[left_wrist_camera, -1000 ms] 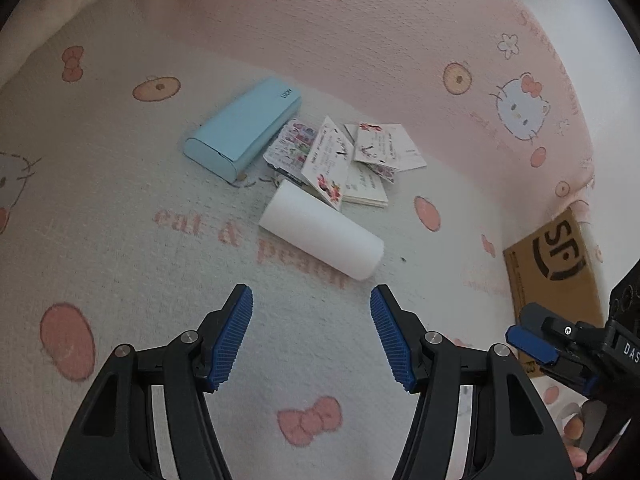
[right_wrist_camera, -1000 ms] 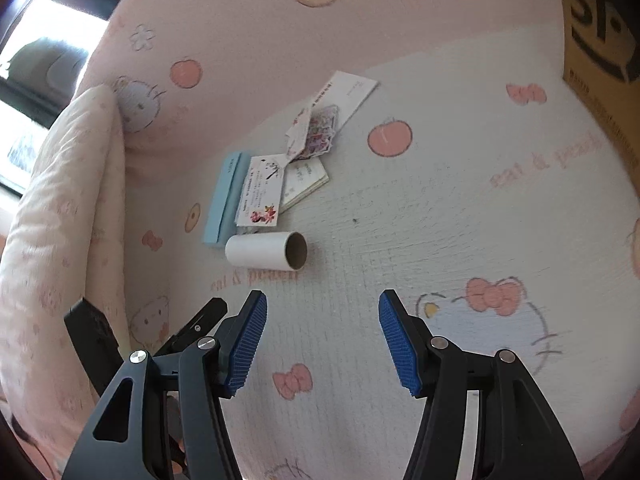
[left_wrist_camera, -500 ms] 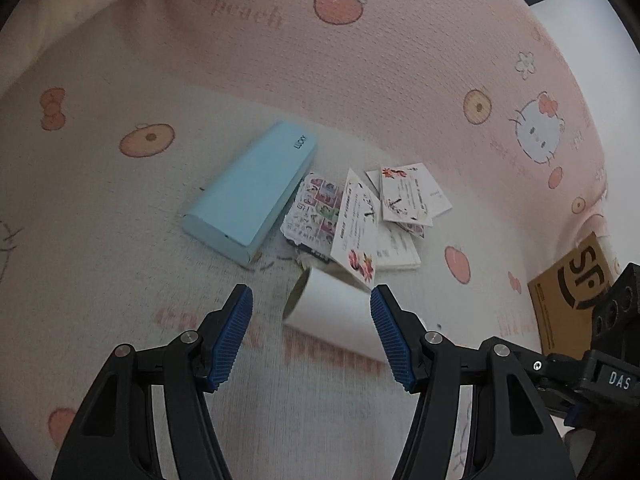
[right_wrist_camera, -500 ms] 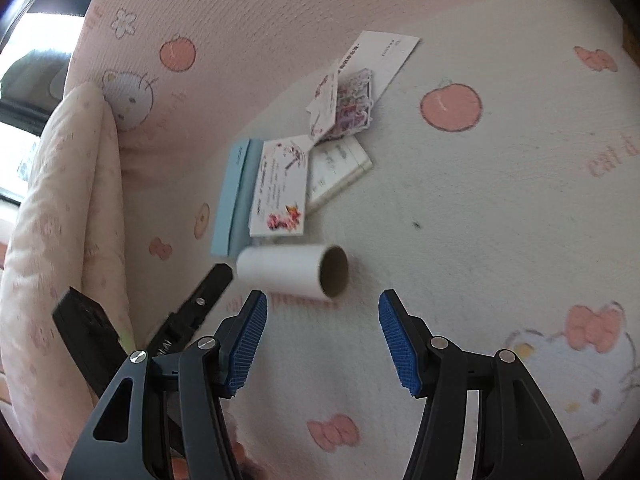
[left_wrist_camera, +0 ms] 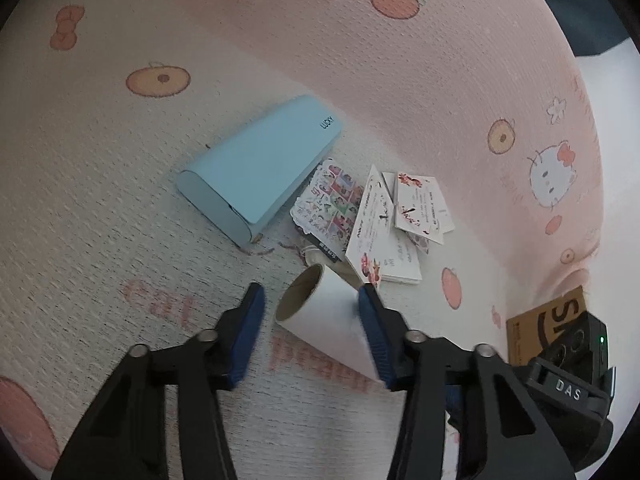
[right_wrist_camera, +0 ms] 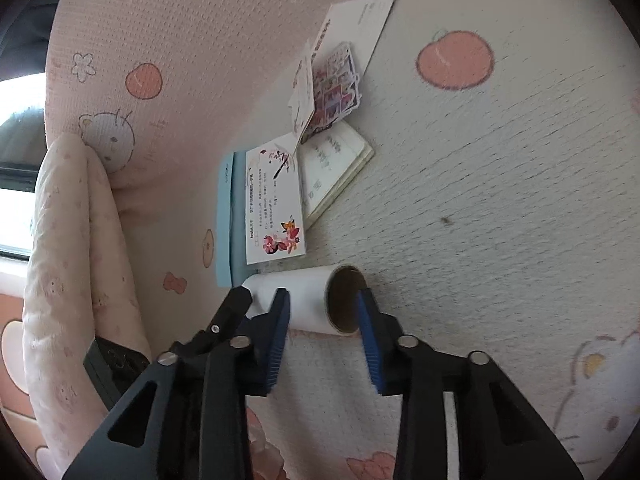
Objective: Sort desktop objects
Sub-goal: 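Close the right gripper on the rim of the white paper tube, then lift the paper tube with the right gripper toward the SF box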
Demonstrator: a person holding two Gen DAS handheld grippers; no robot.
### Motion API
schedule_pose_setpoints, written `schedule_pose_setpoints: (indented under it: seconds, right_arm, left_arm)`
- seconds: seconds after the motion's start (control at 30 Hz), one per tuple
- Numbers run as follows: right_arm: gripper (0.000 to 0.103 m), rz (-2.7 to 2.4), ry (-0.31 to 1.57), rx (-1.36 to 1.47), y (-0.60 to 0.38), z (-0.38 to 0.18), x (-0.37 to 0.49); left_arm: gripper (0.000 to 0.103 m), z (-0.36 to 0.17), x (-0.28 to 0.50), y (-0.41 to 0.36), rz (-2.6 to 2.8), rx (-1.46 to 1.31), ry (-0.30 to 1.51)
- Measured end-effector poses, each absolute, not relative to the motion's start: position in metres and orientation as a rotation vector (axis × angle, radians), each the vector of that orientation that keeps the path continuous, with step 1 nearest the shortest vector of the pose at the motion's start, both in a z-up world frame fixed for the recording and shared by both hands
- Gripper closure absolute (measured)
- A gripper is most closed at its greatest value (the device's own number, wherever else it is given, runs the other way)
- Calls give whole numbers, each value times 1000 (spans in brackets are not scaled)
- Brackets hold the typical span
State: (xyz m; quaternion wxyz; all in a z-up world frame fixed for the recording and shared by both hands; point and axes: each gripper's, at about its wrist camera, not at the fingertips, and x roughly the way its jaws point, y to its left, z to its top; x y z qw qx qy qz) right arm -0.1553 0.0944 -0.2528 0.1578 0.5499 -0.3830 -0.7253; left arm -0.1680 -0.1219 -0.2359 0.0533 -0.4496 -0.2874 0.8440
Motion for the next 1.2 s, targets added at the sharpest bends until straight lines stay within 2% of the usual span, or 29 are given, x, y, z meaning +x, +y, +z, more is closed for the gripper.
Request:
schedule_pose_setpoints:
  seconds: [0.1,0.13,0.37,0.77,1.2]
  right_arm:
    - [85,-2068,-1091,1567,90,-255,-158]
    - [86,-2069,-1086,1570,89,-256,-159]
    - [88,-2147,-1029,1568,91,-249,-161]
    - [88,-2244,-837,1490,115,-208,-147]
    - [88,-2368,-760,1348,174,-143,-117]
  left_arm:
    - [62,-233,-167,-119,2572,-1341,-833]
    - [68,-233,-168,-117,2571,-1341,-821]
    - [73,-233,-165,-113,2524,-1357,-838]
    - [74,-210,-136,-86,2488,-1316,-949]
    - [74,-151,-107,-25,2480,-1191,-895]
